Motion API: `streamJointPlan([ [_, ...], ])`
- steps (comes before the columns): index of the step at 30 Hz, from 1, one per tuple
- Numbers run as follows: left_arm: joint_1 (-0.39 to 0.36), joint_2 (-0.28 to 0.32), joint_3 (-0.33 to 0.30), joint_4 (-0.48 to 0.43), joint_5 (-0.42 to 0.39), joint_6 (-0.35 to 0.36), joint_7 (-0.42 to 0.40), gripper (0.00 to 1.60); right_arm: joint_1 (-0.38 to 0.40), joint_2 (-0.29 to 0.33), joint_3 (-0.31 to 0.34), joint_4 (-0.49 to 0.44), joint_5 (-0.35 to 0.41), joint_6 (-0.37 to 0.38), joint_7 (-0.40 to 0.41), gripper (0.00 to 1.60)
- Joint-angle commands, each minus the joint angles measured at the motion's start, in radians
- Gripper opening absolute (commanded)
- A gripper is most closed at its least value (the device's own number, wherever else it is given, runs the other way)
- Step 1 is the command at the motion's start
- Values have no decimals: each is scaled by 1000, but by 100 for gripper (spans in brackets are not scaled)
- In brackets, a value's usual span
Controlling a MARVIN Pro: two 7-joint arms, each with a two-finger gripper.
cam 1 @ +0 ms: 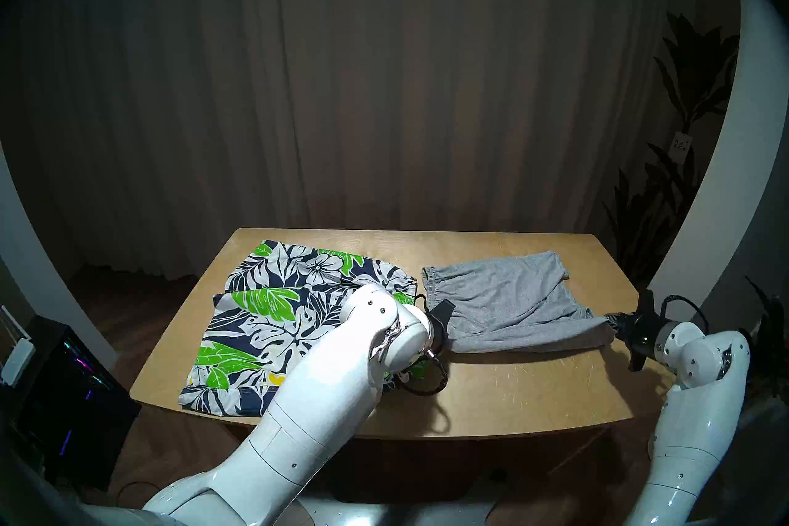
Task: Fold pants twice and stack them
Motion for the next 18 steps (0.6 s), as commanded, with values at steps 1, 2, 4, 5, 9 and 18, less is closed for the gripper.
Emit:
streamJointPlan([
  [1,-85,-55,-9,13,7,-11,3,0,55,21,-5,7,-8,-14,26,0],
  [2,-90,-57,-8,16,14,-15,0,0,61,23,-4,15,-8,-15,31,0],
  [4,-100,-62,-8,22,16,-17,1,0,73,28,-4,29,-12,-20,38,0],
  [5,-105,-63,-6,24,22,-18,-1,0,78,31,-5,36,-15,-21,41,0],
  [9,-122,-68,-8,36,33,-21,-6,0,100,40,-15,60,-24,-24,54,0],
  [18,-167,-83,-18,67,52,-22,-25,0,151,62,-43,113,-54,-31,88,0],
])
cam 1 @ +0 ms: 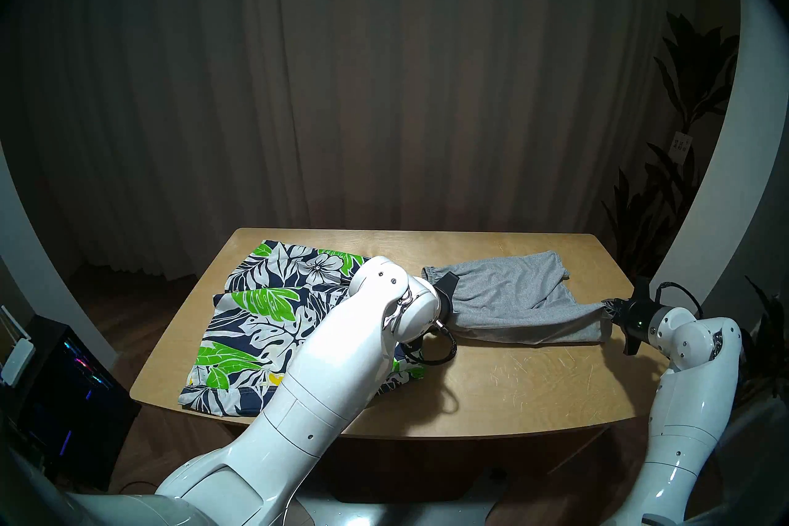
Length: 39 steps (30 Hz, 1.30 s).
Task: Fold pants twice and stack them
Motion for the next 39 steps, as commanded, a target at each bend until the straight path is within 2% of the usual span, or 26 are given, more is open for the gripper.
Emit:
streamJointPlan([
  [1,-75,-30,-8,15,14,4,-25,0,66,29,-16,17,-12,-4,39,0],
  [5,-101,-39,-14,51,28,1,-44,0,95,41,-23,56,-25,-15,53,0],
  [12,-133,-58,-4,113,59,-7,-85,0,131,31,-74,97,-56,-20,94,0],
  [17,-149,-43,25,128,117,-3,-159,0,152,28,-98,117,-73,-29,122,0],
  [25,-130,-11,59,127,182,-12,-277,0,157,26,-122,140,-109,-39,182,0],
  [29,-123,-22,46,147,186,-47,-287,0,163,25,-133,161,-135,-53,213,0],
  [39,-153,-35,11,242,175,-68,-304,0,234,53,-158,287,-190,-96,273,0],
])
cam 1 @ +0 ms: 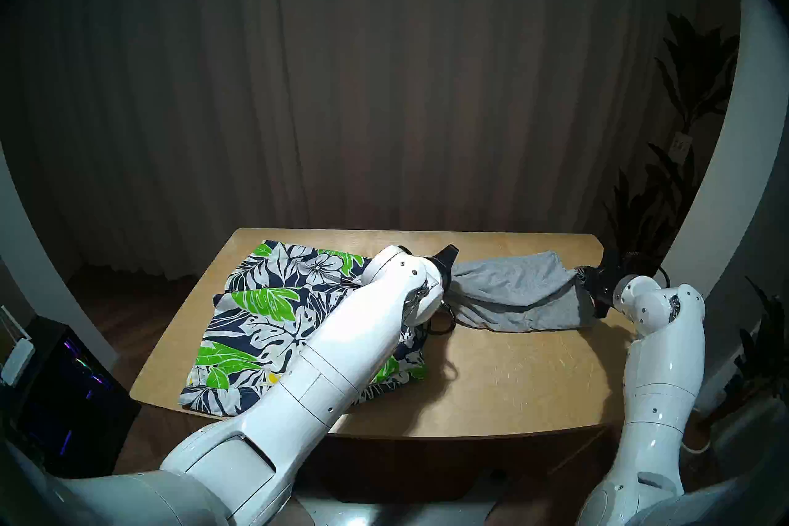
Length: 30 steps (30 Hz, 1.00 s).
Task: Fold pants twice and stack them
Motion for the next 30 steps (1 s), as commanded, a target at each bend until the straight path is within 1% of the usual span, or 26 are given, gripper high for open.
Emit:
streamJointPlan([
  [1,-49,-19,-28,35,-3,-13,-32,0,74,24,-15,57,-28,-25,57,0],
  [8,-68,-40,-46,63,-17,-10,-40,0,131,36,-32,101,-39,-40,75,0],
  [13,-97,-61,-54,94,-29,-3,-46,0,170,47,-47,136,-54,-54,87,0],
  [21,-160,-95,-68,183,-52,8,-67,0,238,63,-80,215,-89,-81,106,0],
  [26,-205,-113,-76,256,-54,12,-82,0,285,75,-104,286,-113,-99,124,0],
  [30,-231,-121,-89,294,-57,13,-94,0,318,85,-116,335,-126,-111,136,0],
])
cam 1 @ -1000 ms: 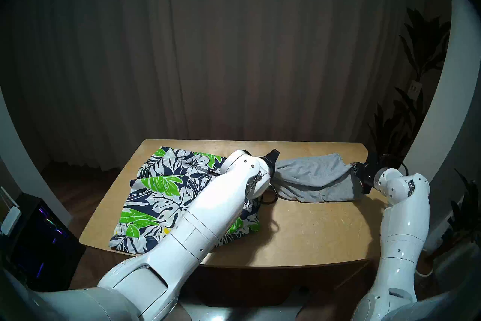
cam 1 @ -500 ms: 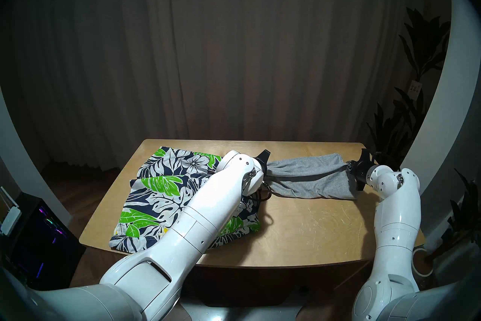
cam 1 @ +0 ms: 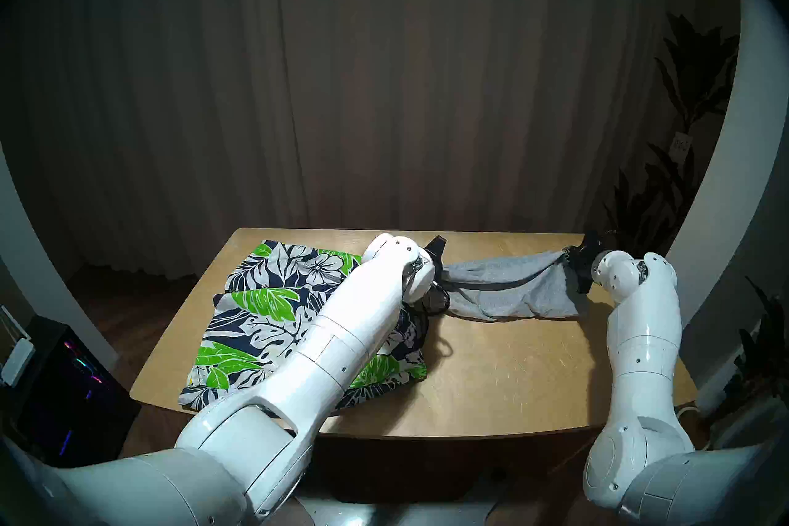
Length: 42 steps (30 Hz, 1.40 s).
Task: Fold pants twice and stack them
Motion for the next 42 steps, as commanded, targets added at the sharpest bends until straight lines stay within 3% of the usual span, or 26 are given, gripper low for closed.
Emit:
streamJointPlan([
  [1,-109,-39,-20,49,3,-4,-34,0,107,28,-22,59,-22,-25,36,0],
  [10,-175,-69,-34,187,1,-2,-62,0,194,47,-60,204,-71,-77,46,0],
  [12,-189,-75,-35,216,4,-5,-68,9,214,47,-69,233,-79,-91,47,0],
  [15,-207,-81,-38,249,7,-6,-76,9,232,47,-78,261,-84,-104,53,0],
  [17,-220,-87,-40,273,8,-7,-81,14,249,47,-83,287,-88,-114,55,0],
  [20,-240,-97,-42,306,12,-10,-91,41,279,48,-90,330,-98,-127,60,0],
  [26,-270,-114,-45,355,16,-15,-108,58,317,49,-99,393,-109,-147,71,0],
  [27,-280,-122,-46,372,19,-17,-117,102,330,50,-103,415,-113,-154,77,0],
  [29,-284,-125,-46,377,19,-18,-119,111,334,51,-104,423,-114,-156,79,0],
  [30,-290,-128,-47,386,20,-19,-123,135,341,52,-106,435,-115,-159,83,6],
  [32,-298,-134,-48,400,22,-21,-132,160,352,54,-108,455,-118,-163,90,3],
  [34,-305,-139,-49,412,23,-22,-140,160,362,56,-109,473,-119,-168,97,22],
  [35,-312,-143,-50,425,25,-24,-148,160,371,58,-110,490,-121,-172,105,48],
  [37,-317,-147,-50,434,27,-26,-155,160,380,58,-109,505,-120,-176,113,75],
  [39,-320,-149,-50,440,28,-27,-159,160,387,60,-110,517,-122,-180,116,83],
  [40,-322,-151,-51,443,29,-27,-162,160,391,60,-110,524,-122,-183,120,142],
  [42,-328,-155,-50,455,33,-31,-175,160,408,62,-108,558,-123,-195,134,160],
])
